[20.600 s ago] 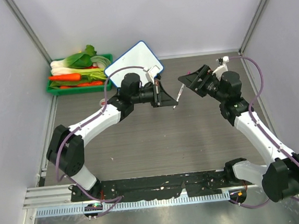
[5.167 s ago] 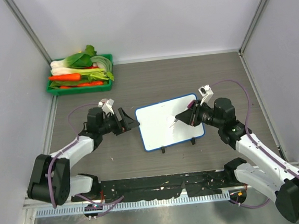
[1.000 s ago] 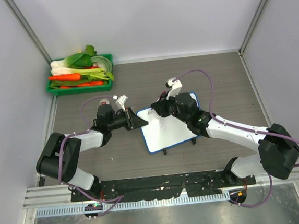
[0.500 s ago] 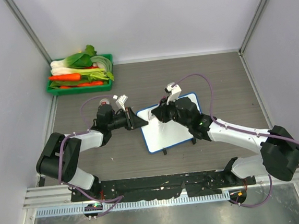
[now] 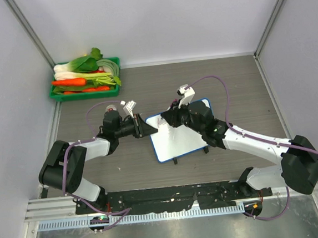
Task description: Write a sentence on the whiteboard
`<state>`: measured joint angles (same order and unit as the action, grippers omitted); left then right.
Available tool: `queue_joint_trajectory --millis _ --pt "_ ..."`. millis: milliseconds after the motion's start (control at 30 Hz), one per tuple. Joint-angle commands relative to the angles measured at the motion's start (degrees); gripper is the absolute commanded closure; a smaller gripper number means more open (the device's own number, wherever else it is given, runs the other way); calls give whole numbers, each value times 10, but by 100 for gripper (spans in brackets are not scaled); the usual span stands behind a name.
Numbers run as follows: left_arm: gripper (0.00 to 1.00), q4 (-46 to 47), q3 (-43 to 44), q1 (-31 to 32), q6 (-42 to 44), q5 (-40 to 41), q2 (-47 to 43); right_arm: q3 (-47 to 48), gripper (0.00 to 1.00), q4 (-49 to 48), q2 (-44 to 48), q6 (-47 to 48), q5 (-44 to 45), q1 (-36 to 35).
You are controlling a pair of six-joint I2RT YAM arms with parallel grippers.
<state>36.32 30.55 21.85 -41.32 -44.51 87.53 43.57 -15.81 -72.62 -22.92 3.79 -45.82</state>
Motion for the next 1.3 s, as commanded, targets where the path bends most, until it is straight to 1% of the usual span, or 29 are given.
queue_joint_trajectory --millis 0,500,1267 --pt "100 -51 -1 6 55 35 19 34 98 -32 -3 9 19 -3" --pt "100 -53 0 6 55 34 20 33 99 -25 -33 23 36 -3" --pt "100 -53 1 6 56 33 22 26 99 11 -15 44 106 -4"
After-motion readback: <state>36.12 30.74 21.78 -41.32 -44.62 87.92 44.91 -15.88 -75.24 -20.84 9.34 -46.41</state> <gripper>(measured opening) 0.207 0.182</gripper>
